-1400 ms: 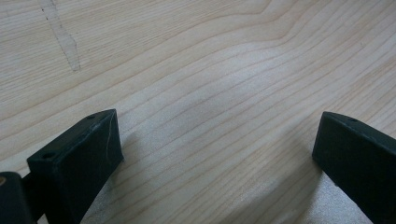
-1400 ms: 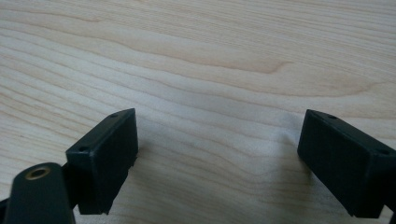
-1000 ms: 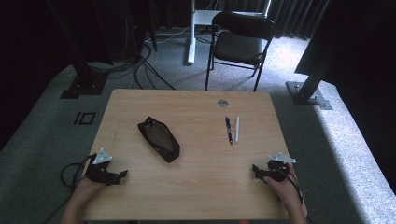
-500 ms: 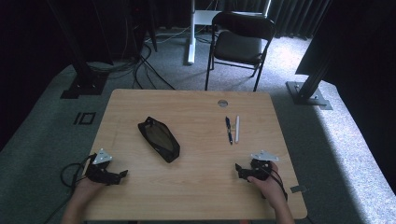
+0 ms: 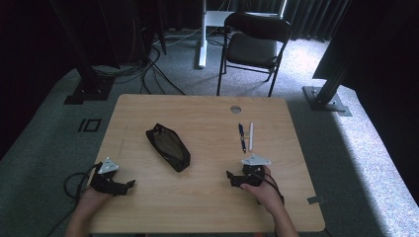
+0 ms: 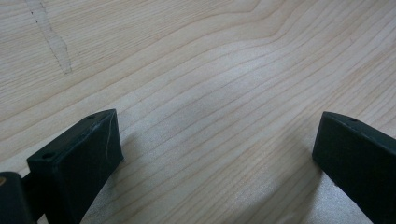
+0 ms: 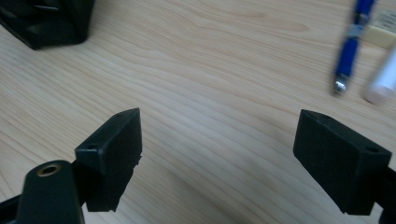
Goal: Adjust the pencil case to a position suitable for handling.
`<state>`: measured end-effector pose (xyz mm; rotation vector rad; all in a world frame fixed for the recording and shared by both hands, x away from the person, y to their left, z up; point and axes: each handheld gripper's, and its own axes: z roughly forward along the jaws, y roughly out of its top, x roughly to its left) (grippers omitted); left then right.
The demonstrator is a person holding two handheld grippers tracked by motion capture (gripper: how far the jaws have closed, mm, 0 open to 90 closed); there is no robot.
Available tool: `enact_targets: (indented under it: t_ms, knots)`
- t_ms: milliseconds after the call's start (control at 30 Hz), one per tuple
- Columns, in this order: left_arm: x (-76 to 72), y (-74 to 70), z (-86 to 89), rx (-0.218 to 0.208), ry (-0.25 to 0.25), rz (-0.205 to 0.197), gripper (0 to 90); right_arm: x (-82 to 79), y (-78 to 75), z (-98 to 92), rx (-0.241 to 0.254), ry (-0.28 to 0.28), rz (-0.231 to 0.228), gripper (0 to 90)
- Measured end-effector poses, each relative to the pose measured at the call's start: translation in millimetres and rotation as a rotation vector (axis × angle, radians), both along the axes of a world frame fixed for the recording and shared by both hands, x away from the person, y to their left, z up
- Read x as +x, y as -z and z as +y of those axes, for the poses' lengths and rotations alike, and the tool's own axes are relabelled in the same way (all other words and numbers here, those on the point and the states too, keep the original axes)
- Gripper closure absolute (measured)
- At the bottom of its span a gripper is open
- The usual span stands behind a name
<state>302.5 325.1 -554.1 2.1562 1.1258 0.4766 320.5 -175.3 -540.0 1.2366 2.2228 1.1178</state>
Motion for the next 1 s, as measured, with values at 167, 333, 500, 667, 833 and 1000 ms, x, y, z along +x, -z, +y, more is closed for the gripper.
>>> enact_targets:
  t_ms: [167, 333, 500, 667, 833, 1000]
  knots:
    - [0.0, 0.0, 0.0, 0.000, 0.000, 0.000, 1.6, 2.9, -1.8, 20.7, 0.008, -0.045, 0.002, 15.2]
    - [0.0, 0.0, 0.0, 0.000, 0.000, 0.000, 1.6, 3.8, -2.1, 41.6, 0.017, -0.090, 0.009, 15.2]
    - [0.0, 0.0, 0.0, 0.000, 0.000, 0.000, 1.6, 3.6, -1.8, 59.9, 0.030, -0.122, 0.010, 15.2]
    - [0.0, 0.0, 0.0, 0.000, 0.000, 0.000, 1.6, 2.8, -5.4, 73.1, 0.051, -0.149, 0.006, 15.6]
    - [0.0, 0.0, 0.0, 0.000, 0.000, 0.000, 1.6, 3.7, -10.8, 88.0, 0.064, -0.177, -0.005, 15.9]
    - [0.0, 0.0, 0.0, 0.000, 0.000, 0.000, 1.6, 4.8, -16.9, 104.1, 0.073, -0.215, -0.020, 15.9]
